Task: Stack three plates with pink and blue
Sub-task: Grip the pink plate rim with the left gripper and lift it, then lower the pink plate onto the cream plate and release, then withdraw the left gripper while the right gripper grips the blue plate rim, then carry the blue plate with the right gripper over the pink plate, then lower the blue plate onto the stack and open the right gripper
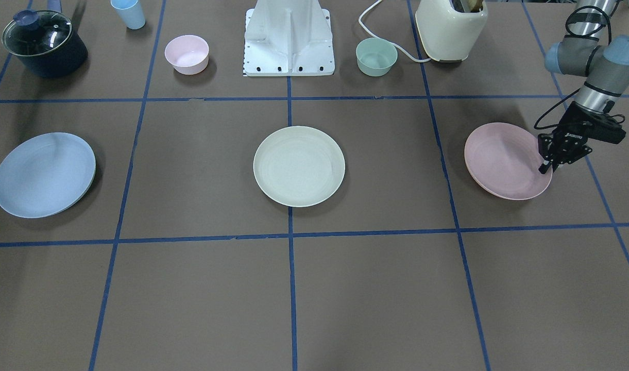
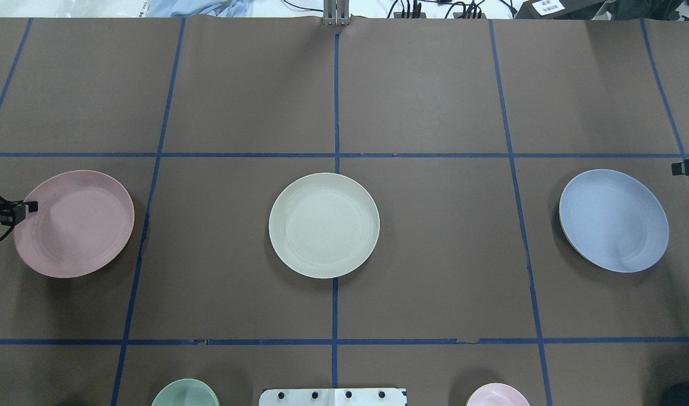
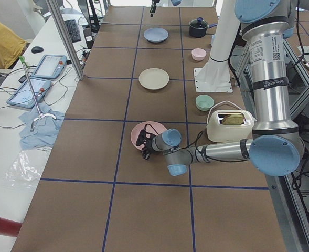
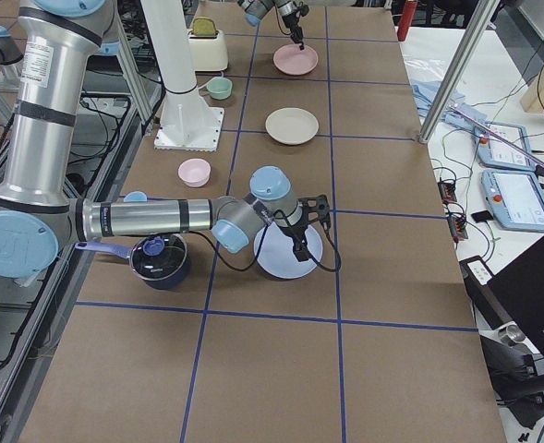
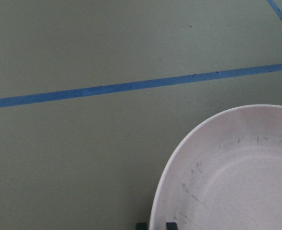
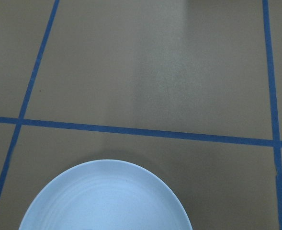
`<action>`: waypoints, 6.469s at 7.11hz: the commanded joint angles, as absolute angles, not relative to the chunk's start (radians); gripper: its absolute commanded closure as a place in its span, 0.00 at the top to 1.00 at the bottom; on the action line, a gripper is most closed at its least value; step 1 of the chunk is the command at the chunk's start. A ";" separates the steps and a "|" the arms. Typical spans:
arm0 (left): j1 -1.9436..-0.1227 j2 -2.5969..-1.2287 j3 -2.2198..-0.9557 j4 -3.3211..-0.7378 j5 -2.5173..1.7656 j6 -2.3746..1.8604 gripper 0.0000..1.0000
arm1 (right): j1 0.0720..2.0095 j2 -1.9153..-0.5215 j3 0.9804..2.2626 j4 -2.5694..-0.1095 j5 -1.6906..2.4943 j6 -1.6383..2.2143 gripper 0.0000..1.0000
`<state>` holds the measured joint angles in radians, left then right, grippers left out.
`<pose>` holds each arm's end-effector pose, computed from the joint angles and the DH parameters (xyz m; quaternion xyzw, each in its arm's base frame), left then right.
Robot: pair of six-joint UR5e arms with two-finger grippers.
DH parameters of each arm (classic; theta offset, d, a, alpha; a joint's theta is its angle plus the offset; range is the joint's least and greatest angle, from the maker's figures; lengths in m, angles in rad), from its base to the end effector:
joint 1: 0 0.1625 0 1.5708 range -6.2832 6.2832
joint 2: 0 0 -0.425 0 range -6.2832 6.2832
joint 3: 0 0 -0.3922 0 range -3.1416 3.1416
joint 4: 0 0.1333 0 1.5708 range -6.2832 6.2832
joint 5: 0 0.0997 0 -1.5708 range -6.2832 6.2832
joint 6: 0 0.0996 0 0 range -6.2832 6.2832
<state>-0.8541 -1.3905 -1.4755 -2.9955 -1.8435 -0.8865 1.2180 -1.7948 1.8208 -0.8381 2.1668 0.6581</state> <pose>0.2019 -0.3938 0.6356 0.2925 0.4662 0.0031 0.8349 -0.0748 -0.4272 0.5579 0.1777 -0.4100 0.0276 0.8942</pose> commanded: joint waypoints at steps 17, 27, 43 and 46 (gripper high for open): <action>-0.558 -1.932 -1.830 -2.131 -1.667 -0.927 1.00 | 1.207 -1.795 1.618 -0.638 2.155 0.661 1.00; -0.557 -1.925 -1.842 -2.132 -1.658 -0.986 1.00 | 0.962 -1.842 1.549 -0.451 2.000 0.888 0.00; -1.270 -1.554 -1.911 -2.085 -2.186 0.023 1.00 | 0.356 -1.109 1.884 -1.362 1.465 1.540 0.00; -1.270 -1.554 -1.908 -2.085 -2.186 0.021 1.00 | 0.359 -1.051 1.842 -1.371 1.440 1.537 1.00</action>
